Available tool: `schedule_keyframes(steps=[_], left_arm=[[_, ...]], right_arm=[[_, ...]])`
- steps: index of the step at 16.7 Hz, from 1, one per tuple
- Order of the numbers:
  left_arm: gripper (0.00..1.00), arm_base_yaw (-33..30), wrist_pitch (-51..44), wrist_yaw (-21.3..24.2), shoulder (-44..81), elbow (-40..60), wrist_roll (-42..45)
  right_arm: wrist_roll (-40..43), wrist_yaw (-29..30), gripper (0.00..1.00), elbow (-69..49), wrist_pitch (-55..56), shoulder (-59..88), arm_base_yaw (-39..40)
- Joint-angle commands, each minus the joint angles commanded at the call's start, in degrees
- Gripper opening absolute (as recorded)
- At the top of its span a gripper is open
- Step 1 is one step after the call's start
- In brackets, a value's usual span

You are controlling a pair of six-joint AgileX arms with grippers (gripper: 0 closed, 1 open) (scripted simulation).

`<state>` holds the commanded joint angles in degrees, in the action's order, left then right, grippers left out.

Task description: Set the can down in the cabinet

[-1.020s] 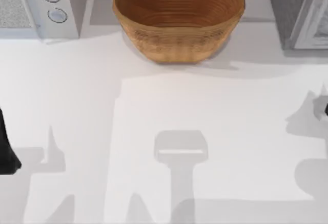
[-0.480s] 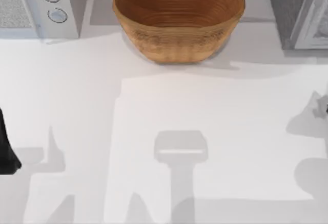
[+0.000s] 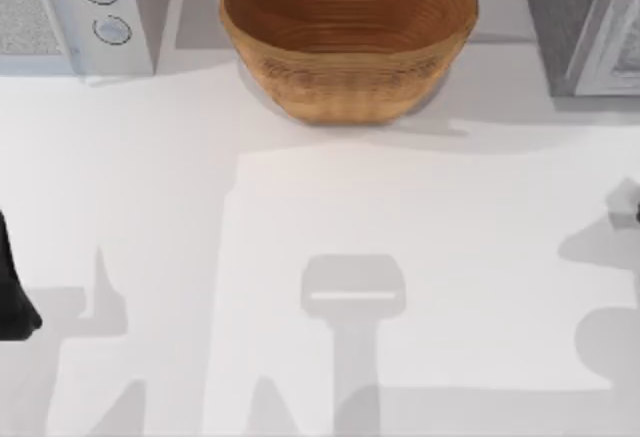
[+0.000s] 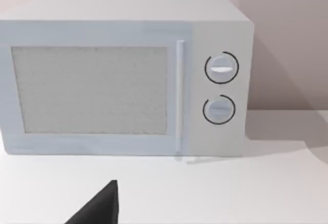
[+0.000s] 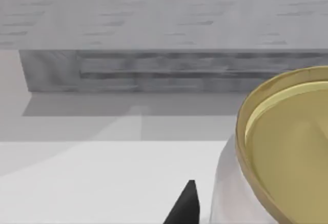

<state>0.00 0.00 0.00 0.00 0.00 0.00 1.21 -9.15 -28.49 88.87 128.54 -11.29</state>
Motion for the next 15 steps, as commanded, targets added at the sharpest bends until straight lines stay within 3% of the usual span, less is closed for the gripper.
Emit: schedule_keyframes(steps=[10, 15], left_arm=[[1.0, 0.0, 0.0, 0.0, 0.0, 0.0, 0.0], [1.0, 0.0, 0.0, 0.0, 0.0, 0.0, 0.0]], right_arm=[[-0.05, 0.02, 0.0, 0.03, -0.14, -0.2, -0.11], [-0.13, 0.07, 0.0, -0.85, -9.44, -8.71, -0.22]])
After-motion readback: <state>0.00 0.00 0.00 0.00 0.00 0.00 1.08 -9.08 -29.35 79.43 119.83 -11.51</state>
